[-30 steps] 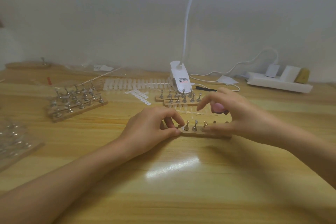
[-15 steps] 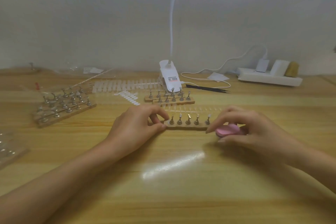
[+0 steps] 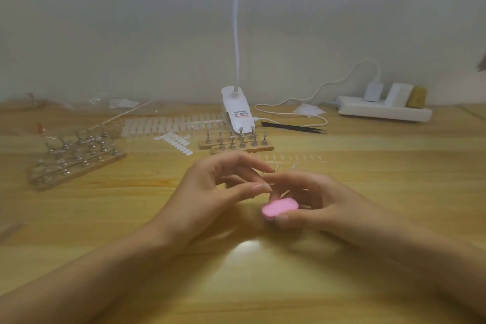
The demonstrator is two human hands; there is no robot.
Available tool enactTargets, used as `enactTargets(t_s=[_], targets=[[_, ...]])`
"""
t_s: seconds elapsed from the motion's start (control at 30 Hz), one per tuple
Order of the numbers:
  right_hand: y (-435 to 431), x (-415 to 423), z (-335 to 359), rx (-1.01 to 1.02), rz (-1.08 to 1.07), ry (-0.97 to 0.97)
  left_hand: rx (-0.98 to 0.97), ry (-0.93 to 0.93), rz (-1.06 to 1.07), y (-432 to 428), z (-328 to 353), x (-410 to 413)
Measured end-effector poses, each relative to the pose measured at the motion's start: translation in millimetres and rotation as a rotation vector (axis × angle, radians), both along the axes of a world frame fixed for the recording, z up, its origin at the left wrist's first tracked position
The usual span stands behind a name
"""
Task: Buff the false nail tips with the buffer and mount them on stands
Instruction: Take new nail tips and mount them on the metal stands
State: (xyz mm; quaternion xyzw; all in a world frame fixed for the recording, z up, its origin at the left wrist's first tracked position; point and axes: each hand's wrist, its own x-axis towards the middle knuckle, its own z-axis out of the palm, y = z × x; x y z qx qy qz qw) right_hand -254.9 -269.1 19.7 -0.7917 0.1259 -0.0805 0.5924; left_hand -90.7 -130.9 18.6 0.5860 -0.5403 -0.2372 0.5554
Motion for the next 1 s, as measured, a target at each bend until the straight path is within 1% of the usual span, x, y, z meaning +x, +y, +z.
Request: enactTargets(t_s=[0.1,0.23,0.3,0.4,0.47,0.57,0.63,0.77,0.87,0.93,0.97,1.0], targets=[[0.0,-0.2,-5.5,0.107,-0.005,-0.078,0.023,0.031,-0.002,2.8,-2.5,0.9],[-2.5,0.3,-9.2,0.223,-0.019,-0.135,0.033,0.111,0.024,3.9,-4.2,-0.3],[-2.0,1.1,-10.2,0.232,-0.012,-0.152,0.025,0.113,0.043,3.8,-4.6,-2.2],[-1.0,0.4,-9.6,0.224,0.01,-0.155,0.035,0.067,0.062,3.1,-6.1,-3.9],[-0.5,-0.1,-8.8,0.208,0.019,-0.143,0.035,0.064,0.049,3.2,-6.8,-3.5],[-0.8,-0.3,-9.4,0.188,-0.023,-0.121,0.005,0.072,0.003,4.0,-5.8,-3.9],[-1.1,-0.5,-9.7,0.201,-0.042,-0.125,-0.023,0.012,0.02,4.8,-4.7,-3.9],[-1.1,-0.1,-8.2,0.213,-0.046,-0.139,-0.061,-0.191,0.058,5.8,-4.7,-2.7],[-0.3,0.6,-7.4,0.286,-0.069,-0.173,-0.096,-0.305,0.032,6.3,-5.9,-3.8],[-0.2,0.4,-6.6,0.363,-0.119,-0.218,-0.102,-0.29,0.018,5.4,-6.5,-4.0],[-0.2,0.3,-6.3,0.362,-0.12,-0.218,-0.109,-0.254,0.018,4.9,-6.8,-4.0],[0.3,0.1,-6.4,0.316,-0.094,-0.196,-0.116,-0.215,0.017,4.4,-7.2,-4.0]])
